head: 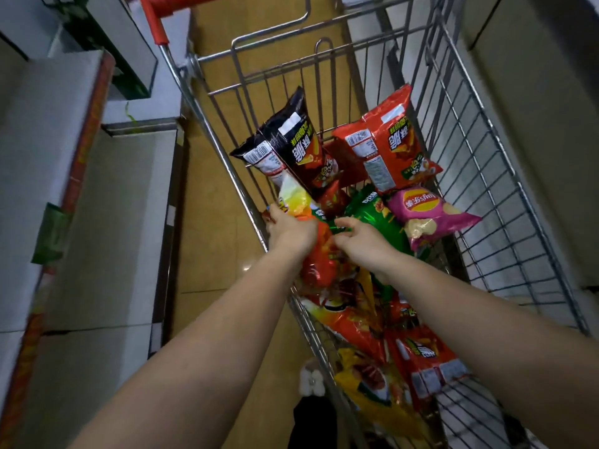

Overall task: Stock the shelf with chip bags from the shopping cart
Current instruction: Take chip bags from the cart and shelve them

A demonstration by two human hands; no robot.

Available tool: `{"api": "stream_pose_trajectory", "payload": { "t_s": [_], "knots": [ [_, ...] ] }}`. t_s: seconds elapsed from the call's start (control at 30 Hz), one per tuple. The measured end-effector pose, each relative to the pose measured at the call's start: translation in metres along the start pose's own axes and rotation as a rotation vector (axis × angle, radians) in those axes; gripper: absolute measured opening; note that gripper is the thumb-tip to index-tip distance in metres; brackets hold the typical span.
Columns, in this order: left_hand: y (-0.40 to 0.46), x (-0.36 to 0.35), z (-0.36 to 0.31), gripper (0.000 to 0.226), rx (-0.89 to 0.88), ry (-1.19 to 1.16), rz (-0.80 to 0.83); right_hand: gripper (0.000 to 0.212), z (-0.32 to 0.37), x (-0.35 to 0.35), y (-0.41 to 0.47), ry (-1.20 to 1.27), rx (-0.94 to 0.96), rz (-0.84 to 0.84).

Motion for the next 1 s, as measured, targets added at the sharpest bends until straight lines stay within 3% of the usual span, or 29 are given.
{"api": "stream_pose_trajectory", "payload": {
  "t_s": [0.17, 0.3, 0.67, 0.83, 0.9, 1.0],
  "knots": [
    [0.013, -0.004, 0.004, 0.050, 0.071, -0.147, 0.104, 0.046, -0.017, 0.000, 0.011, 0.189, -0.121, -0.010],
    [0.011, -0.008, 0.008, 0.045, 0.071, -0.151, 0.205, 0.051, -0.036, 0.010, 0.012, 0.292, -0.198, 0.071],
    [-0.004, -0.019, 0.025, 0.064, 0.102, -0.145, 0.262, 0.034, -0.070, 0.024, -0.002, 0.517, -0.248, 0.032],
    [-0.015, -0.018, 0.023, 0.099, 0.126, -0.199, 0.405, 0.022, -0.065, 0.040, -0.007, 0.691, -0.241, 0.077],
    [-0.020, -0.017, 0.020, 0.119, 0.117, -0.230, 0.478, 0.030, -0.063, 0.045, -0.010, 0.700, -0.228, 0.146],
    [-0.024, -0.015, 0.019, 0.108, 0.119, -0.296, 0.515, 0.048, -0.062, 0.050, -0.010, 0.660, -0.245, 0.207]
  ]
}}
Point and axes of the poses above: each hand's wrist, its own y-axis towards the middle knuckle, its own x-axis out of the back of the hand, z = x × y, the point moved 1 cm from there along y, towards the middle knuckle, and after that the axes turned 7 degrees about -z, right-handed, at the moved point
